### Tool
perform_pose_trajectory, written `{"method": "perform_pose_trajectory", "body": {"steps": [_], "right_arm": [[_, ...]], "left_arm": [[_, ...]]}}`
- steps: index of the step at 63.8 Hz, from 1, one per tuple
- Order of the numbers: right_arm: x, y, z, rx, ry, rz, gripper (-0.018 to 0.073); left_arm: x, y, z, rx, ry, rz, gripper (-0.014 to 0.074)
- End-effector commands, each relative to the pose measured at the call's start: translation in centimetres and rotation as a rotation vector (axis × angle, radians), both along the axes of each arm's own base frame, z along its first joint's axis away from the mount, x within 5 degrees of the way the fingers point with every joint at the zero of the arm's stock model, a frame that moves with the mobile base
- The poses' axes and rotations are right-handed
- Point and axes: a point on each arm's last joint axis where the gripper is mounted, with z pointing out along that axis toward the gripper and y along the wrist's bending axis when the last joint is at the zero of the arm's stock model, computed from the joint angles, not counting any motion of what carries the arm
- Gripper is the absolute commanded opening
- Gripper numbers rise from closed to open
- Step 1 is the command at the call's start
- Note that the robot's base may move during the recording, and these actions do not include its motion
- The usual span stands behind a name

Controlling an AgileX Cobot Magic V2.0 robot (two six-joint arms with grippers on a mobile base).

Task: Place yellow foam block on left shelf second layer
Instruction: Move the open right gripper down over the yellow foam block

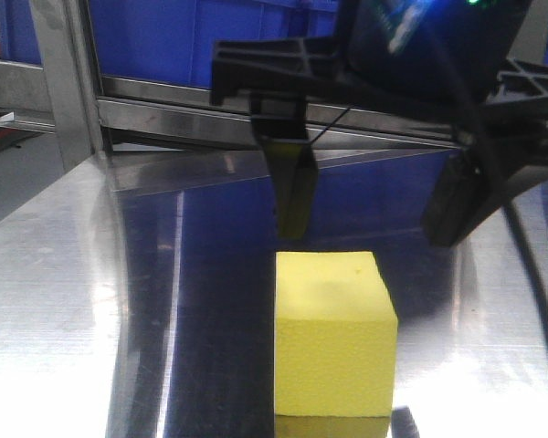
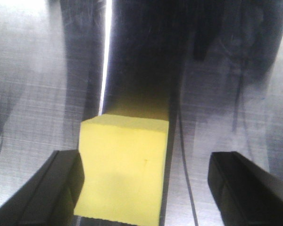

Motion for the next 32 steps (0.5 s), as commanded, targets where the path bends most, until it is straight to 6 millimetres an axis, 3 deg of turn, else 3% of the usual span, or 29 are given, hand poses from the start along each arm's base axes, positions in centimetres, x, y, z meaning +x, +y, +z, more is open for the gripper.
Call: {"method": "perform_pose_trajectory", "body": {"steps": [1,15,32], "right_arm": [[0.3,0.4,1.8,0.053,-0.067,-0.010,0.0632],[0.2,1.8,1.9,0.041,-0.089,0.027,0.0632],[0.3,1.9,1.4,0.016,-0.071,0.023,0.0632]], "left_arm": [[-0.1,0.0,-0.1,-0.010,-0.075,0.000,0.0124],[-0.1,0.0,-0.1,-0.010,-0.075,0.000,0.0124],[-0.1,0.0,-0.1,-0.010,-0.075,0.000,0.0124]]}}
